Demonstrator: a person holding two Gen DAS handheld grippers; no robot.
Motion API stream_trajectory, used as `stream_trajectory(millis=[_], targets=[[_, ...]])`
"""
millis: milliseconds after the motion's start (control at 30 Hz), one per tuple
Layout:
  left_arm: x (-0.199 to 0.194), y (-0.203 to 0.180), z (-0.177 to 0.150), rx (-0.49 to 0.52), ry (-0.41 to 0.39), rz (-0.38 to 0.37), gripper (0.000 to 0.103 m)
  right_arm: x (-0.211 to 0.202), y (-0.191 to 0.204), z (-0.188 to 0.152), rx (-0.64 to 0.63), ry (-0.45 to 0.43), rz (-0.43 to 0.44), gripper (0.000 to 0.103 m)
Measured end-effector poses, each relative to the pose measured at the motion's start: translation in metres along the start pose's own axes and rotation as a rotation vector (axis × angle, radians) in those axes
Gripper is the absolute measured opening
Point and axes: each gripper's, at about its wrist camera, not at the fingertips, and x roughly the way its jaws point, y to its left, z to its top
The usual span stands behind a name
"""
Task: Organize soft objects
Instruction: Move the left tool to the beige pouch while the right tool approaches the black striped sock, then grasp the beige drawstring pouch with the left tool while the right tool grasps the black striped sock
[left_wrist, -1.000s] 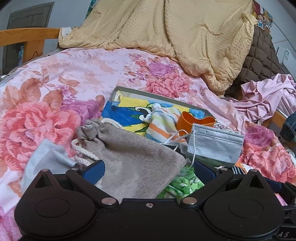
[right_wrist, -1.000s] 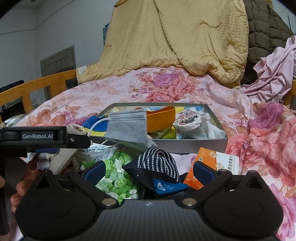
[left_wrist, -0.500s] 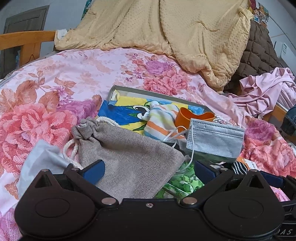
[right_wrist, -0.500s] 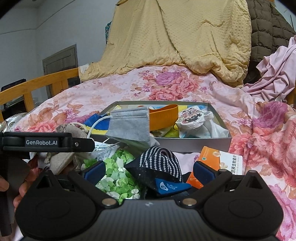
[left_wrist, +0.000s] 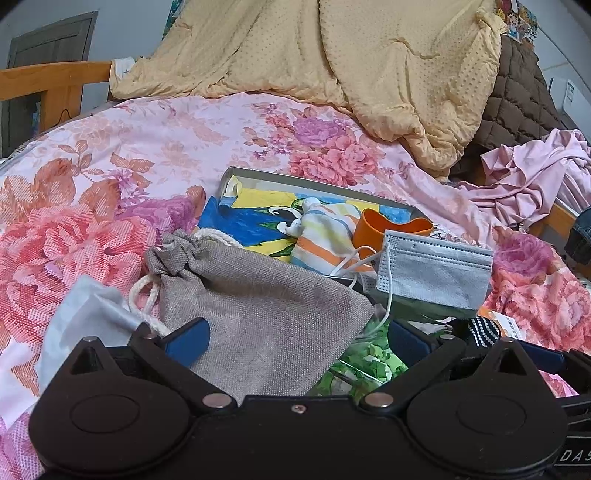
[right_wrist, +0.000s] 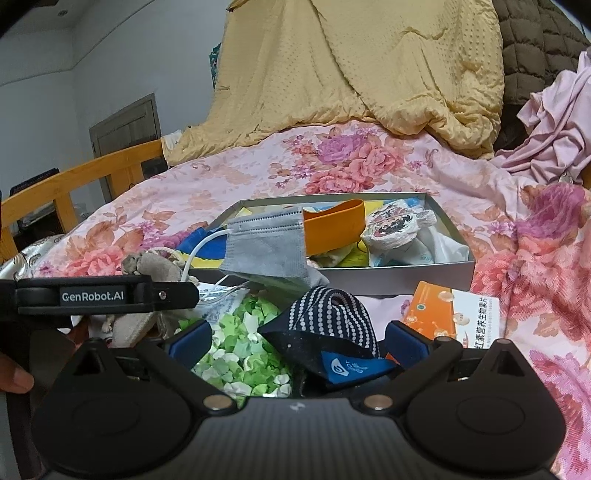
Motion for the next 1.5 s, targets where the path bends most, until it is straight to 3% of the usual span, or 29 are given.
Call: stream_trajectory(millis=[667, 867, 933, 1067, 1133, 1500], targets=[[-0.012, 0.011, -0.003, 0.009, -0.022, 0.031, 0.102, 0.003, -0.003, 0.004, 0.079, 0.017, 0.085, 0.066], [-0.009, 0.005, 0.000, 0.020, -0.016, 0.001, 0.102, 0.002, -0.008, 0.006, 0.118, 0.011, 0.056, 0.046], [-0.006, 0.001, 0.001, 0.029, -0.008, -0.005, 0.102, 0.000, -0.007, 0.006, 0.110, 0.004, 0.043, 0.035], [0.001, -0.005, 0.001, 0.043, 0.007, -0.003, 0.101, -0.001, -0.005, 0.007, 0.098, -0.004, 0.037, 0.024], [0.002, -0.006, 0.002, 0.035, 0.004, -0.017, 0.094, -0.002, -0.004, 0.008, 0.100, -0.005, 0.051, 0.013], [0.000, -0.006, 0.006, 0.037, 0.007, -0.031, 0.057, -0.003, 0.004, 0.008, 0.073, -0.002, 0.068, 0.011]])
